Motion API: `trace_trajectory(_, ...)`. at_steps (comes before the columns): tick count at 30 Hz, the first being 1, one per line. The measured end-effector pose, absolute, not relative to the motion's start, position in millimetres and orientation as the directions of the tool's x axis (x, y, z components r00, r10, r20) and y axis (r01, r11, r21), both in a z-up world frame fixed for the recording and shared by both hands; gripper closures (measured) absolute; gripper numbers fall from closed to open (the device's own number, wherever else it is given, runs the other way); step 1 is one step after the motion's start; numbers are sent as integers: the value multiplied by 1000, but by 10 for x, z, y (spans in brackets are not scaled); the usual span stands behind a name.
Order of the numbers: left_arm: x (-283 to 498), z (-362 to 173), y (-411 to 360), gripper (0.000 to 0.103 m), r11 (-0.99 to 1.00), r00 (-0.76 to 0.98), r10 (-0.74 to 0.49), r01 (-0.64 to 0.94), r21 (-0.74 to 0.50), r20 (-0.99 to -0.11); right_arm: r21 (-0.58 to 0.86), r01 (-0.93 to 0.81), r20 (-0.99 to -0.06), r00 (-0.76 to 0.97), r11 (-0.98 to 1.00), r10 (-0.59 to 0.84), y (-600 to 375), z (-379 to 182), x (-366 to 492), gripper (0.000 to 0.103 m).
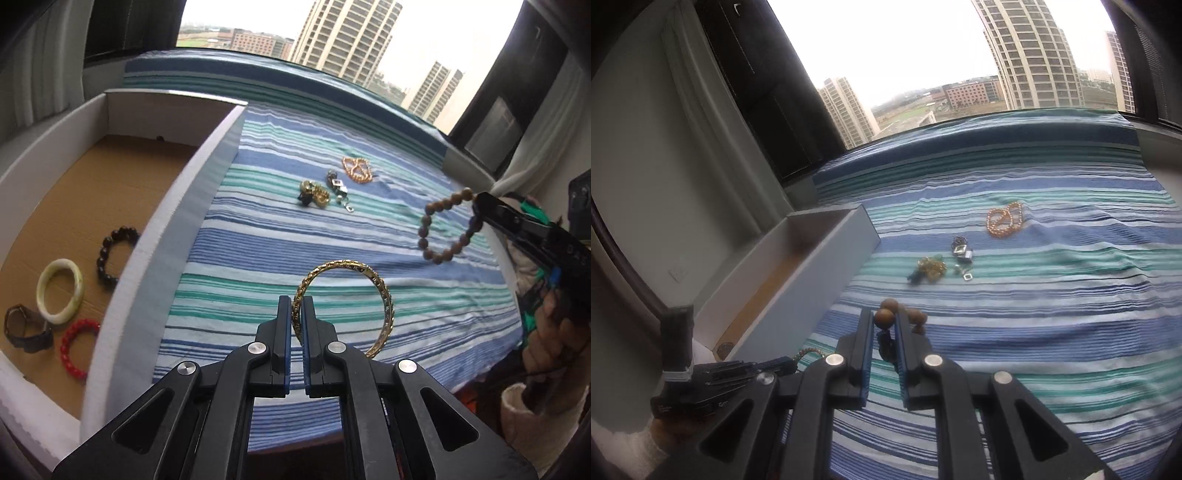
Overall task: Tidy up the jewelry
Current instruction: 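Carry the wooden bracelet into the white tray with the right tool while the left tool brings the gold bangle, then move both open tools back over the remaining jewelry pile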
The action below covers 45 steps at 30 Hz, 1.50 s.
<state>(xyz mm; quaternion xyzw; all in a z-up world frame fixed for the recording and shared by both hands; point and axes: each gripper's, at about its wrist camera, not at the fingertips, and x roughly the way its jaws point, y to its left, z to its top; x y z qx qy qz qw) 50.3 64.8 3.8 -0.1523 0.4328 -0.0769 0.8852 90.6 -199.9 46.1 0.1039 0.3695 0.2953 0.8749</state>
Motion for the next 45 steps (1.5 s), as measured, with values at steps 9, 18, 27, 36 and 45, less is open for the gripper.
trace_trajectory(9,173,547,1827,101,943,715,13,-241,-229,-699,414,-672,-499,397,614,771,-584,996,1243,91)
trace_trajectory(18,651,-290,2299,100,925,550,54,-342,-166,-833,420,-697,-637,229,581,736,877,395,1786,91)
trace_trajectory(27,533,-228,2101,24,942,586,138,-326,-76,-799,368,-626,-727,267,687,633,897,-56,2137,57)
trace_trajectory(36,92,-107,1833,17,939,698,286,-342,45,-656,270,-666,-648,408,695,643,-59,64,1287,47)
trace_trajectory(45,134,-137,1892,19,915,755,330,-403,-4,-566,92,-646,-629,553,758,547,-734,-786,768,36)
